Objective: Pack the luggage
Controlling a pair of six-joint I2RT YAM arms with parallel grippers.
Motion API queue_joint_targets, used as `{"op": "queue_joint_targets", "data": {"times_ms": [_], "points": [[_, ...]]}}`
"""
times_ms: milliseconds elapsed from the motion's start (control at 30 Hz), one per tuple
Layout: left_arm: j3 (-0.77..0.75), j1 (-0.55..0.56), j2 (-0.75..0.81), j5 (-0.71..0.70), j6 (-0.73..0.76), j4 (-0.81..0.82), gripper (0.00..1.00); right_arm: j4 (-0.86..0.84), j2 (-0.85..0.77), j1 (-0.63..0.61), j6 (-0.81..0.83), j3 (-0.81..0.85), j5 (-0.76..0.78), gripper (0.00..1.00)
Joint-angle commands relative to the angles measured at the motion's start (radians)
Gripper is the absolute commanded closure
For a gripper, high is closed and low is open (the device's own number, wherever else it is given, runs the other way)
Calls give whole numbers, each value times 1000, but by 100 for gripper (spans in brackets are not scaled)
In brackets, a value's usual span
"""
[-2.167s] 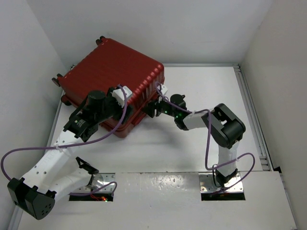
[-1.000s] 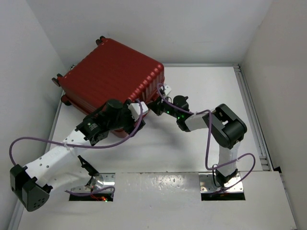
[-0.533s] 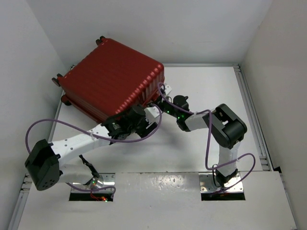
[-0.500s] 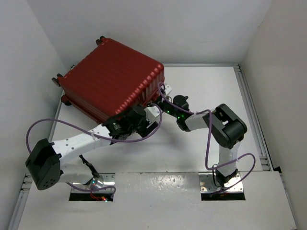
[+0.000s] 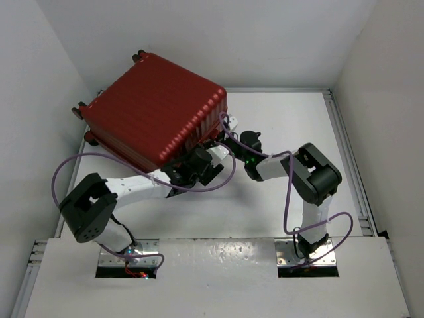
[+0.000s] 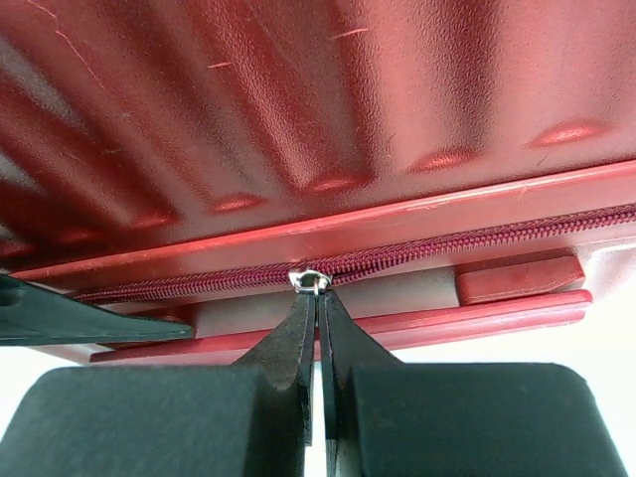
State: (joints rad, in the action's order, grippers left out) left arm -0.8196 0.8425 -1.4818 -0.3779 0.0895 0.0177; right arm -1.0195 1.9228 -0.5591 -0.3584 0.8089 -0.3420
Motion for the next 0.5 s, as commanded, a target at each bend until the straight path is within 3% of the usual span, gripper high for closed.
{"op": "queue_joint_targets", "data": {"times_ms": [0,133,267,367,467], "points": [[8,-86,-43,-90,0,5,25,-71,-25,45,13,36,52,100],[8,-108,-75,-70,-23,-7,40,-68,-19,50,16,41,49,100],[28,-108,-75,-33,-23,-16,80,-65,-10,48,30,49,47,100],[62,-117,-45,-12,-23,-47,94,-60,2,60,53,56,61,100],[94,-117,3,2,-23,-56,100,-56,8,82,71,65,78,100]]}}
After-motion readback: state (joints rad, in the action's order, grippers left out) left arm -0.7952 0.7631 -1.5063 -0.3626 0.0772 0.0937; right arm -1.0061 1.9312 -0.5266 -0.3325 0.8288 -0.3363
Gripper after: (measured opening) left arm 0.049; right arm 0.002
